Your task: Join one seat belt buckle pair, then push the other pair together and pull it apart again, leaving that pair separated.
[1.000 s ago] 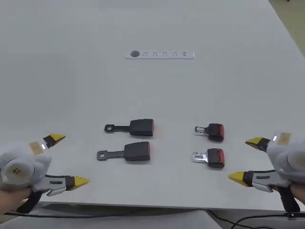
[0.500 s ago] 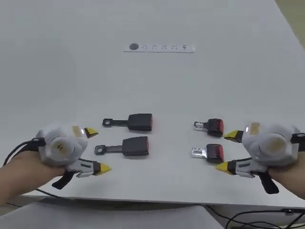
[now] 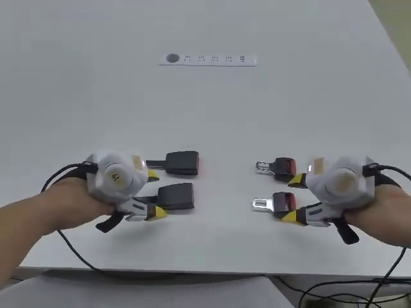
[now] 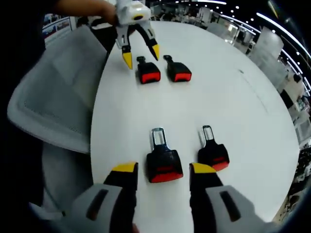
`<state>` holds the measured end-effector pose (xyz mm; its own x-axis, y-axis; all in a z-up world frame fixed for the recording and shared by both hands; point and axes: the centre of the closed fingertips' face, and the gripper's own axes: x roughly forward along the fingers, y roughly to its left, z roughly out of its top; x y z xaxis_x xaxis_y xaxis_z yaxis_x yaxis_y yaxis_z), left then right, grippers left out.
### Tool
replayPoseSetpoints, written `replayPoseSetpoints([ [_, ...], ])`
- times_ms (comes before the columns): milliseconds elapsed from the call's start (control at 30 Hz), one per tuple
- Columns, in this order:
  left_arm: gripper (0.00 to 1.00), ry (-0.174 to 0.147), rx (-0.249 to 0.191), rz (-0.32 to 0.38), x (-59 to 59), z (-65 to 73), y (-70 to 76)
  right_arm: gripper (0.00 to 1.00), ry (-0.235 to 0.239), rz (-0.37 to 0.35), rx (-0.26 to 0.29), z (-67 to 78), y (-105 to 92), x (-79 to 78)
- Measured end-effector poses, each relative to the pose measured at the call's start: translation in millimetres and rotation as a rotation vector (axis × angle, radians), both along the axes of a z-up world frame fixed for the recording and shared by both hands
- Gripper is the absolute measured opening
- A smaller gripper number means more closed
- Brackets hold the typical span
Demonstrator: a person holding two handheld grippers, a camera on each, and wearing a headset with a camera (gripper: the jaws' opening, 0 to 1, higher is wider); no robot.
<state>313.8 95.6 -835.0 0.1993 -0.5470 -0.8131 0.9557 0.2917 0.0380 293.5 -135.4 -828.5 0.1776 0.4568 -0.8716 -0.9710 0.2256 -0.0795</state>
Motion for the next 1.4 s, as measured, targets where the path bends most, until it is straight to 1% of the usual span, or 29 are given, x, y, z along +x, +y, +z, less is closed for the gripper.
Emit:
replayPoseSetpoints([
  [33,0.45,0.007,0.006,-0.018,-0.2,-2.3,-1.9,0.42,0.014,0.003,-0.007,-3.5,-1.1,-0.6],
  [67,0.44,0.013,0.011,-0.027,-1.0,-2.9,-3.8,0.42,0.018,0.008,-0.010,-5.3,-1.4,-0.7],
  [100,0.43,0.026,0.022,-0.036,-2.1,-5.6,-5.4,0.42,0.028,0.019,-0.017,-7.5,-1.7,-1.6],
  [133,0.42,0.032,0.040,-0.056,-4.4,-7.9,-6.2,0.42,0.028,0.021,-0.025,-9.3,-2.4,-0.6],
  [167,0.42,0.023,0.068,-0.102,-6.0,-11.2,-6.3,0.42,0.031,0.024,-0.029,-10.4,-2.8,0.0],
  [233,0.41,0.011,0.097,-0.133,-5.9,-15.6,-6.7,0.41,0.040,0.028,-0.034,-13.8,-2.8,2.1],
  [333,0.40,0.011,0.095,-0.131,-3.9,-14.8,-8.3,0.40,0.049,0.026,-0.029,-15.9,-1.5,4.0],
  [367,0.38,0.004,0.104,-0.148,-3.0,-14.8,-7.7,0.40,0.050,0.030,-0.029,-16.1,-0.9,4.0],
  [467,0.36,-0.001,0.118,-0.175,-2.1,-14.7,-8.2,0.39,0.058,0.060,-0.043,-19.7,0.7,2.8],
  [567,0.34,0.001,0.132,-0.193,-2.5,-15.0,-8.4,0.36,0.064,0.078,-0.054,-23.9,0.8,2.7],
  [667,0.33,0.001,0.141,-0.208,-2.8,-15.2,-8.6,0.34,0.072,0.108,-0.068,-23.6,0.3,2.5],
  [767,0.33,0.003,0.146,-0.214,-2.9,-15.7,-8.8,0.34,0.071,0.147,-0.084,-23.8,0.7,1.4],
  [900,0.33,0.018,0.151,-0.206,-2.7,-16.6,-8.5,0.33,0.081,0.161,-0.077,-24.9,0.0,2.0],
  [1067,0.33,0.024,0.167,-0.210,-3.2,-16.8,-8.9,0.34,0.092,0.165,-0.077,-27.1,0.1,1.9],
  [1300,0.33,0.037,0.165,-0.202,-2.9,-16.9,-8.5,0.34,0.094,0.164,-0.075,-27.7,0.4,2.3],
  [1400,0.33,0.038,0.168,-0.202,-2.7,-17.1,-8.5,0.34,0.090,0.150,-0.083,-27.8,3.1,2.5],
])
